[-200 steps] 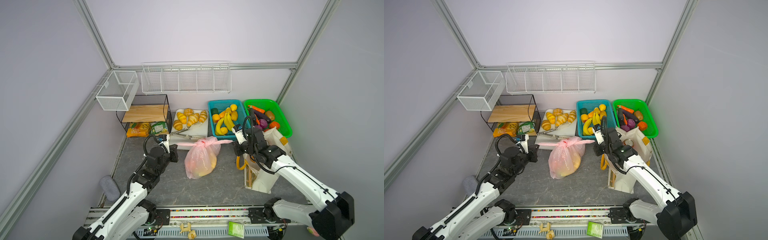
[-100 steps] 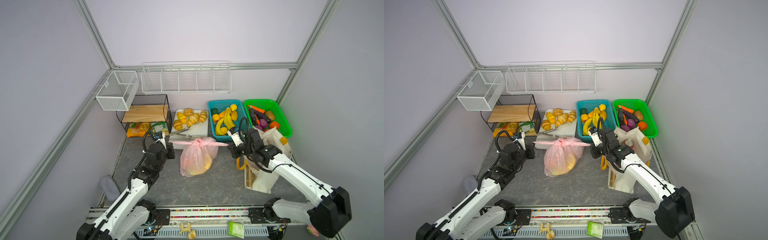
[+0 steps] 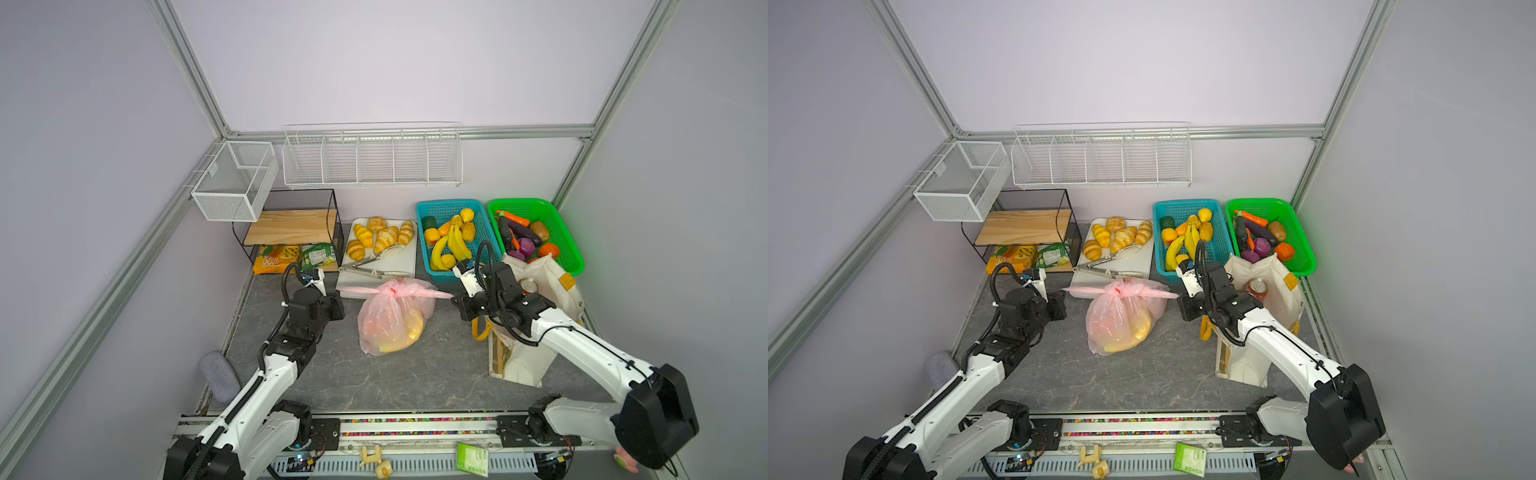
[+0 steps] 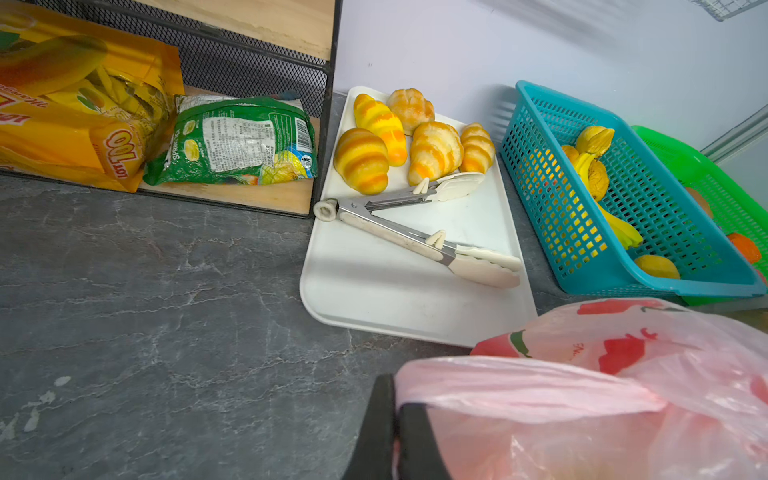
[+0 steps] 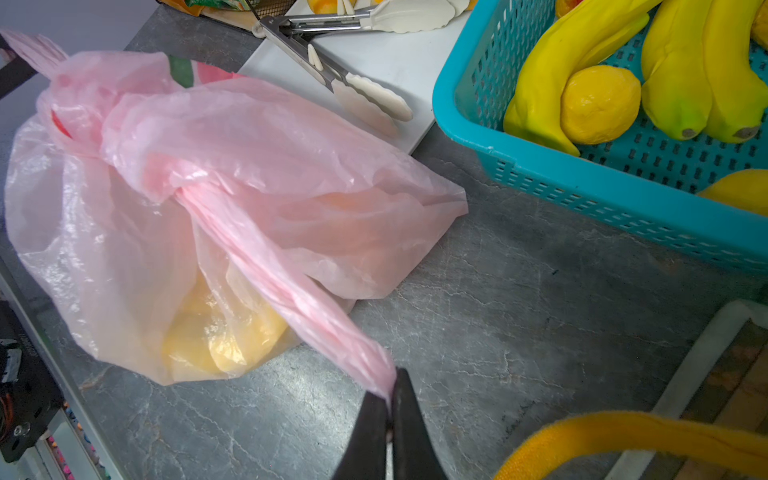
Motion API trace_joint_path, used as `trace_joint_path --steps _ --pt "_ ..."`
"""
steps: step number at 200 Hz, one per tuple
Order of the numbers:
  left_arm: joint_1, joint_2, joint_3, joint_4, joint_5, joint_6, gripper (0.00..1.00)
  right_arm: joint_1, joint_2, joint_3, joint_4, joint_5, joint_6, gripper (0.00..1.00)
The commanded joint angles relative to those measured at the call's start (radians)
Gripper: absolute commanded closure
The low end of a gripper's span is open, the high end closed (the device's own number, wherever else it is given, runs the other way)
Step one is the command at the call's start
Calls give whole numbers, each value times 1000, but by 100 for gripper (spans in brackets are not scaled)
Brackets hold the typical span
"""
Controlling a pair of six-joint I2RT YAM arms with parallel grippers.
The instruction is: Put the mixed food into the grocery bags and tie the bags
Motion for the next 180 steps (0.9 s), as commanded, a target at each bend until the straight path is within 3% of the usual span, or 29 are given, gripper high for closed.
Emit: trace_joint_path --steps 1,45,77,103,158,180 --pt "126 34 -43 36 -116 -86 100 -87 10 -59 -66 125 34 93" --pt "145 48 -43 71 -15 -91 100 -57 2 -47 -50 145 30 93" --pt "163 44 -63 71 -59 -142 100 -88 -14 -68 -61 156 23 93" --pt "191 115 -72 102 -22 -163 100 -120 3 -95 -35 123 40 93" --pt "189 85 -66 140 102 -160 100 -50 -22 -51 -26 145 37 93" --pt "194 85 -84 141 43 -212 100 -48 -5 -53 -39 172 34 93"
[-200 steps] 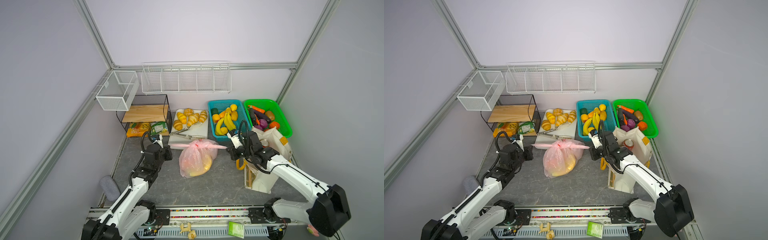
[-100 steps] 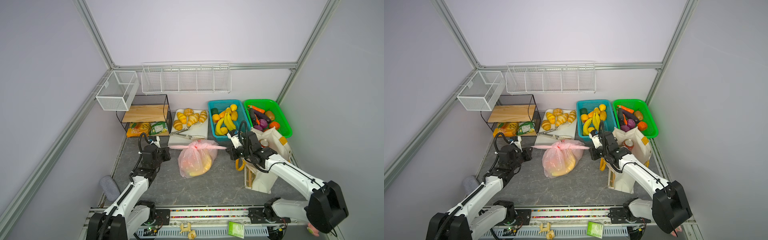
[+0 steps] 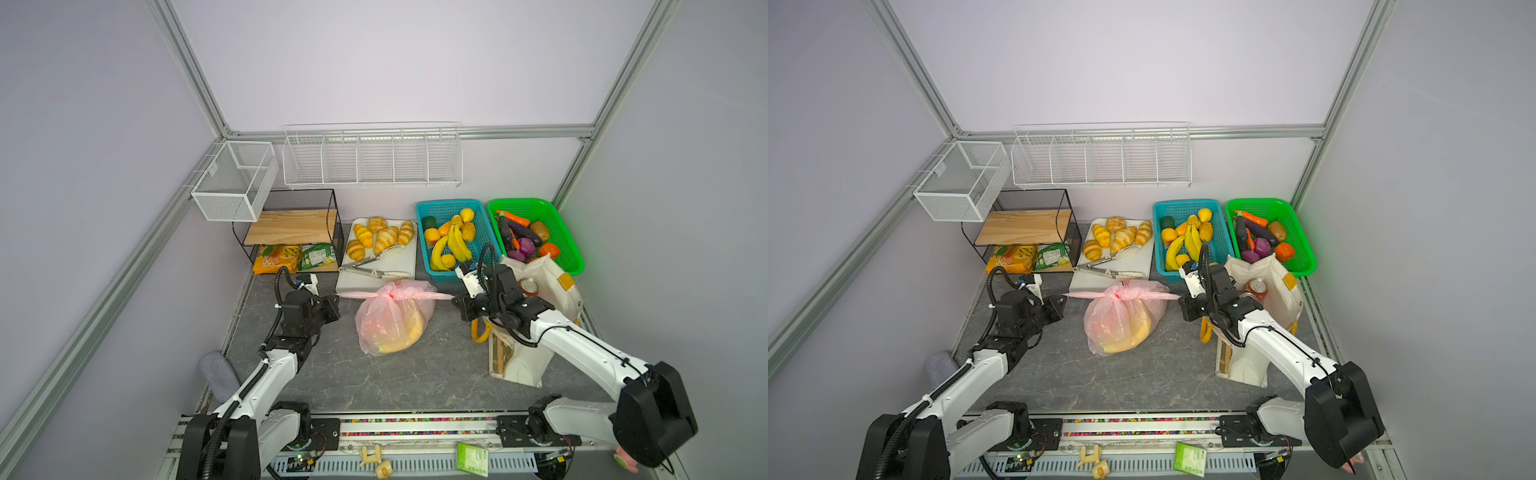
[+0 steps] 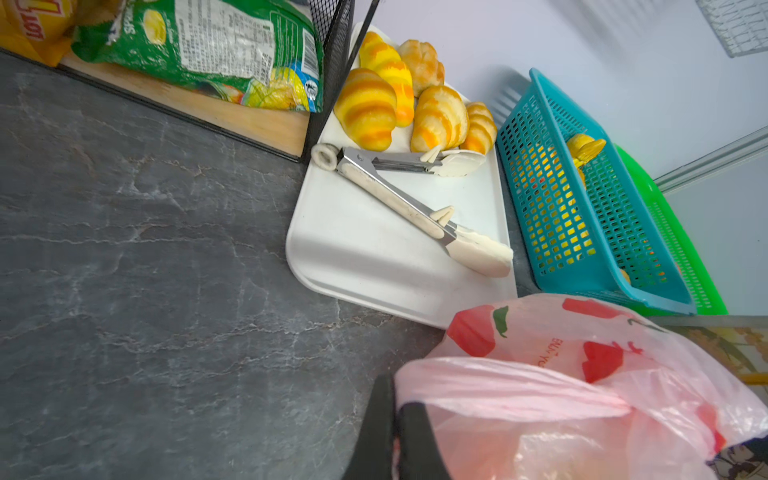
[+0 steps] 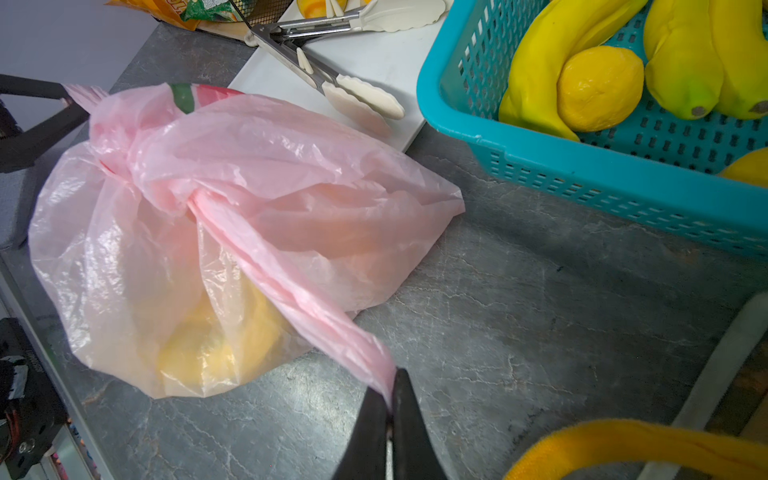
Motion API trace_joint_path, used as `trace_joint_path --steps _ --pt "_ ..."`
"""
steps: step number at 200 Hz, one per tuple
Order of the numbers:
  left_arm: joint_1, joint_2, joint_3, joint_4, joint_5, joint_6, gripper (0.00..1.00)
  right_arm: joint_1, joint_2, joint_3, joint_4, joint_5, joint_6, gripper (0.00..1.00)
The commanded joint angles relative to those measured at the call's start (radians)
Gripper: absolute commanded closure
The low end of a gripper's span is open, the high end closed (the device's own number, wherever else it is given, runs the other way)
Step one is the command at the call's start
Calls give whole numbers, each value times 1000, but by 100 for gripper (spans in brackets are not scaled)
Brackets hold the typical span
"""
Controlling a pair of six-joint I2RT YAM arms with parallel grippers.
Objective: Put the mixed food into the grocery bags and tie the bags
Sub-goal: 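Move the right gripper to the pink bag's knot and grasp it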
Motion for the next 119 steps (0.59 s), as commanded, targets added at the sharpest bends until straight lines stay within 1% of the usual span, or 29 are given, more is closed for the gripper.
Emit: trace_joint_path --steps 1,29,46,54,62,71,81,89,96,102,106,119 --pt "58 -8 -23 26 -191 -69 100 -29 -8 -4 -109 194 5 93" --pt "79 -5 -38 13 -220 -66 100 -83 -14 -42 -108 205 -1 93" --pt "79 -4 -33 11 -224 -66 100 -86 -13 -35 -108 194 -7 93" --pt "79 0 -30 23 -188 -56 100 -71 -19 -28 -99 182 -13 93" --pt "79 5 -22 43 -112 -32 100 -38 -33 -18 -86 189 -33 93" --pt "78 7 -9 53 -32 -29 100 10 -53 -6 -79 209 -71 85" --pt "78 1 2 59 50 -28 100 64 -76 14 -84 243 -116 70" --pt "78 -6 4 66 99 -33 81 102 -95 32 -90 276 -154 60" --pt "77 -19 4 65 123 -39 69 132 -113 45 -95 294 -190 52" --pt "78 -34 2 61 137 -40 61 153 -126 46 -96 299 -221 47" --pt "78 -45 0 56 143 -41 58 167 -133 80 -98 296 -241 44" --pt "77 -91 -9 39 152 -46 49 198 -136 120 -102 240 -294 34"
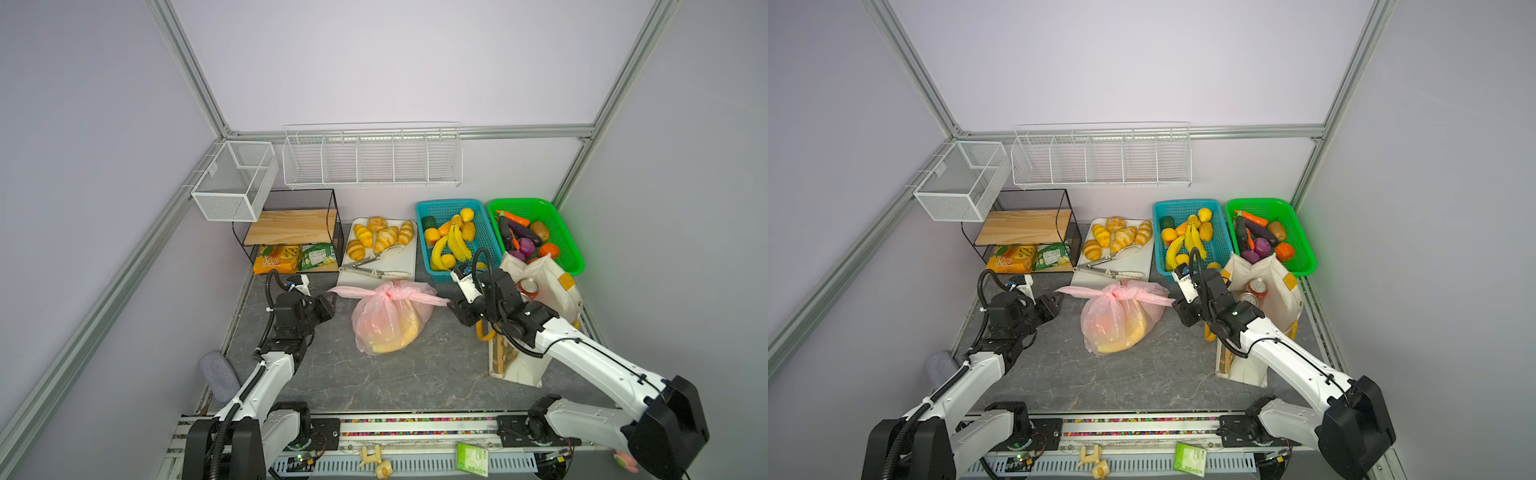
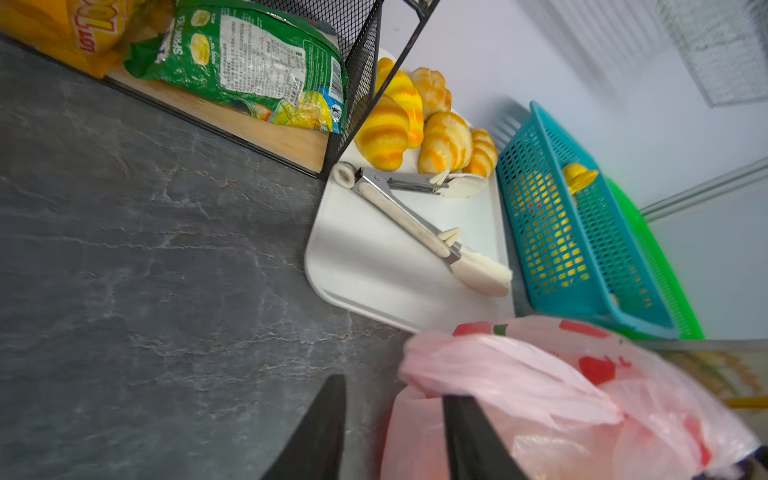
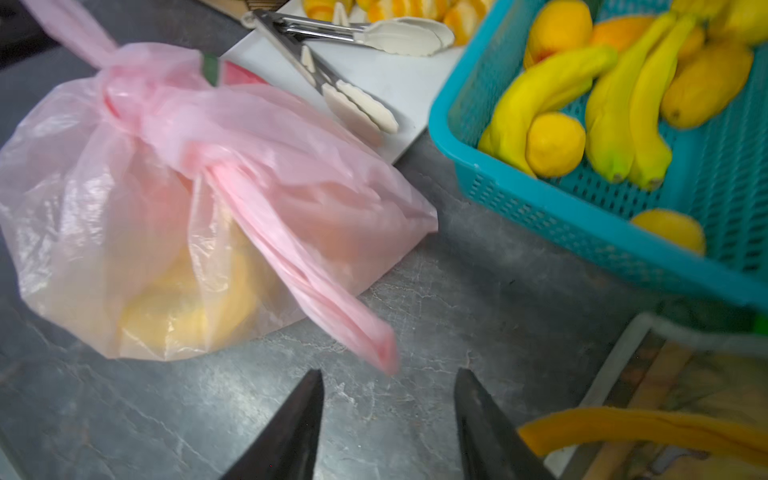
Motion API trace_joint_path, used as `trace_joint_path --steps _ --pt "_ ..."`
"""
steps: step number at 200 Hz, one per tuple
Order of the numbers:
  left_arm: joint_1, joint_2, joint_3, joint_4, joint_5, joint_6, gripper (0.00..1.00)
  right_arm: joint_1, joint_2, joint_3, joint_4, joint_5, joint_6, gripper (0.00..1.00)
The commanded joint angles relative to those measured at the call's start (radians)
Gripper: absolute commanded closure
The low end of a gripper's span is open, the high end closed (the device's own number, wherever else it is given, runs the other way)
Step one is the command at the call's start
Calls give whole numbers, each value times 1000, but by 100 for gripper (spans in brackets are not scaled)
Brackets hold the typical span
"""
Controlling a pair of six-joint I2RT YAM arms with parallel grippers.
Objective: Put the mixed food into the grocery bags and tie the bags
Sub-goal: 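Move the right gripper to the pink bag's knot and grasp it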
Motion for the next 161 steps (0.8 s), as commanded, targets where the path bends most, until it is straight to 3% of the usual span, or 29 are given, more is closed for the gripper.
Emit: trace_joint_path --steps 1,5,8,12,29,51,81,113,133,149,161 --pt "3 -73 11 7 65 -7 48 55 -34 85 -26 29 -150 33" --pt "3 -88 7 5 65 -9 46 64 -25 102 -31 2 -164 29" --pt "3 -100 3 1 65 -9 44 74 -16 116 -33 -18 -176 16" --pt "3 -117 -1 -2 65 -9 41 86 0 135 -37 -35 -192 10" --pt "3 -188 -11 -46 40 -5 32 141 99 227 -68 -100 -289 0" --pt "3 -285 -43 -72 -31 -11 24 160 256 363 -152 -222 -423 8" --pt "3 -373 -49 -138 -74 -7 21 176 418 486 -219 -285 -543 12" --pt "3 -411 -54 -152 -74 -17 20 195 556 572 -289 -270 -600 11" --pt "3 -412 -52 -163 -67 -8 20 204 619 595 -295 -266 -603 1" --pt "3 -413 -52 -167 -59 -8 19 206 650 618 -312 -272 -599 16" --pt "3 -417 -52 -170 -51 -10 19 207 654 622 -310 -278 -585 35"
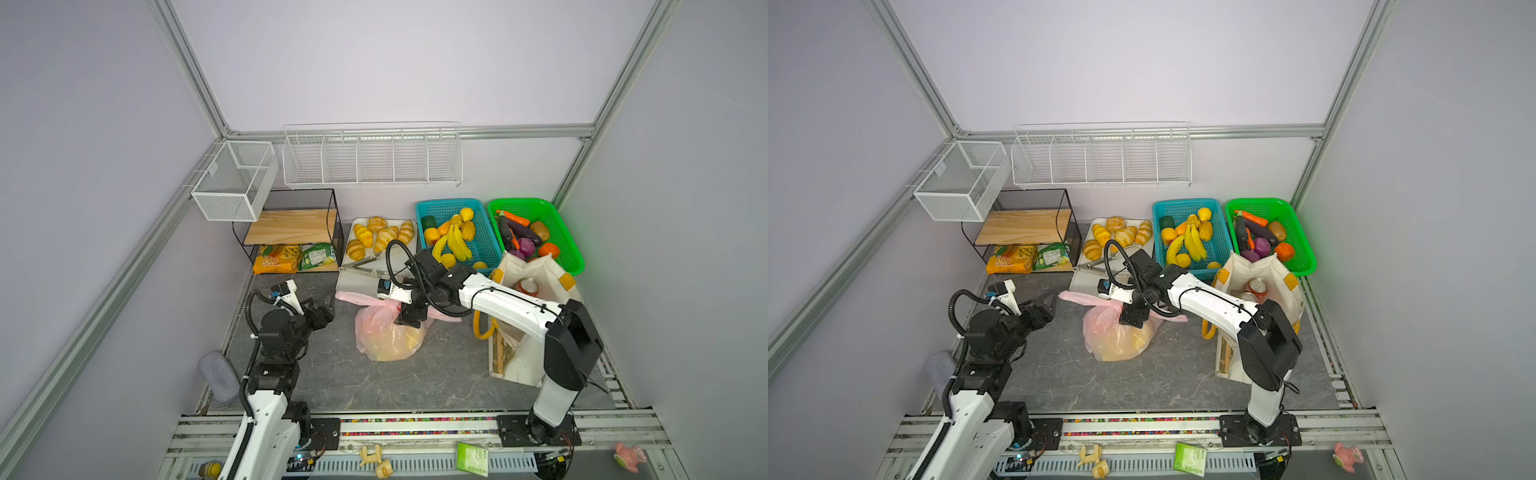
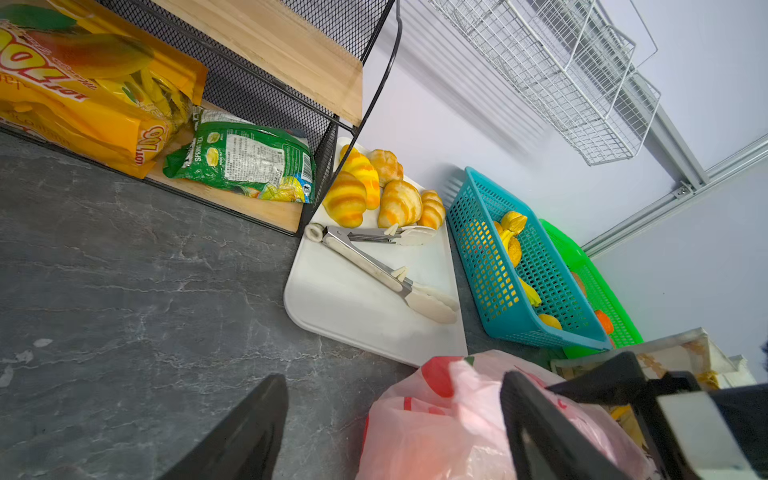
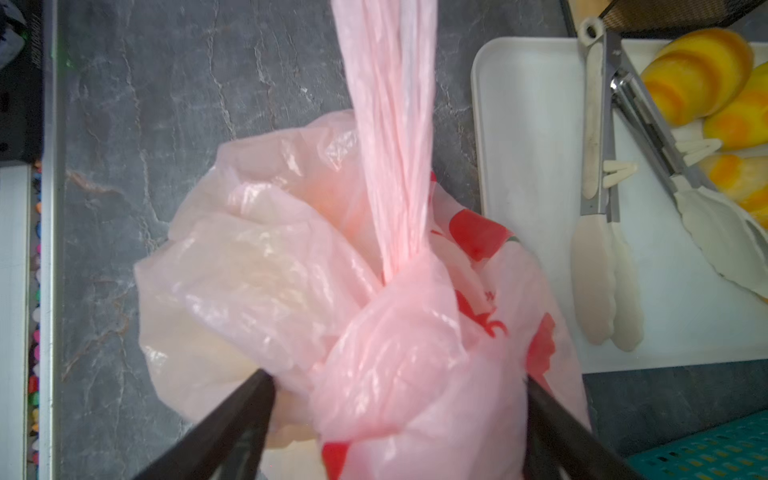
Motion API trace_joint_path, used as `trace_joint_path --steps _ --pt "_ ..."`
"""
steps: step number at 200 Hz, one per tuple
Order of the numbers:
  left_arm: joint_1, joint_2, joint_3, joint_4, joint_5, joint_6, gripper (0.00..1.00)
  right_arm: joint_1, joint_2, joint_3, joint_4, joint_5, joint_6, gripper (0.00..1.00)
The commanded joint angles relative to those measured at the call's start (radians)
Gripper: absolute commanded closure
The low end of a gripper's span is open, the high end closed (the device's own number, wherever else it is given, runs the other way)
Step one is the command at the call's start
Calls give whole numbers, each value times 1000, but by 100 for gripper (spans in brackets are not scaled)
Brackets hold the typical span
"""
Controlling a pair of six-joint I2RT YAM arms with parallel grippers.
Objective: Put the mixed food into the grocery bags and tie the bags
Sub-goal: 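Move the right gripper to the pink bag's knot and grasp it, then lift the pink bag by its knot with the right gripper toward the tote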
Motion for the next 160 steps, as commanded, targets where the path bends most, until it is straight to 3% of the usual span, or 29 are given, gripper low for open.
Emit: trace_joint_path --steps 1,10,22,47,77,113,133,160 --pt "3 -14 -7 -19 6 -1 19 8 13 34 -43 -35 -26 36" --pt "3 -17 -6 -24 8 -9 20 8 4 26 -34 -46 -12 48" --pt "3 -23 -1 -41 8 -25 19 8 -24 8 -17 -60 20 53" --pt "3 -52 21 -91 17 -43 19 8 -119 -45 26 -101 138 76" --pt "3 -125 79 -191 11 -45 19 -27 -280 -89 57 -144 368 87" --pt "2 -203 152 -212 37 -112 19 -171 -525 -129 192 -237 711 93" --pt "-12 -202 188 -167 64 -169 20 -198 -636 -93 182 -142 785 93" --pt "-128 -122 256 -149 30 -181 20 -212 -754 -4 33 175 808 93"
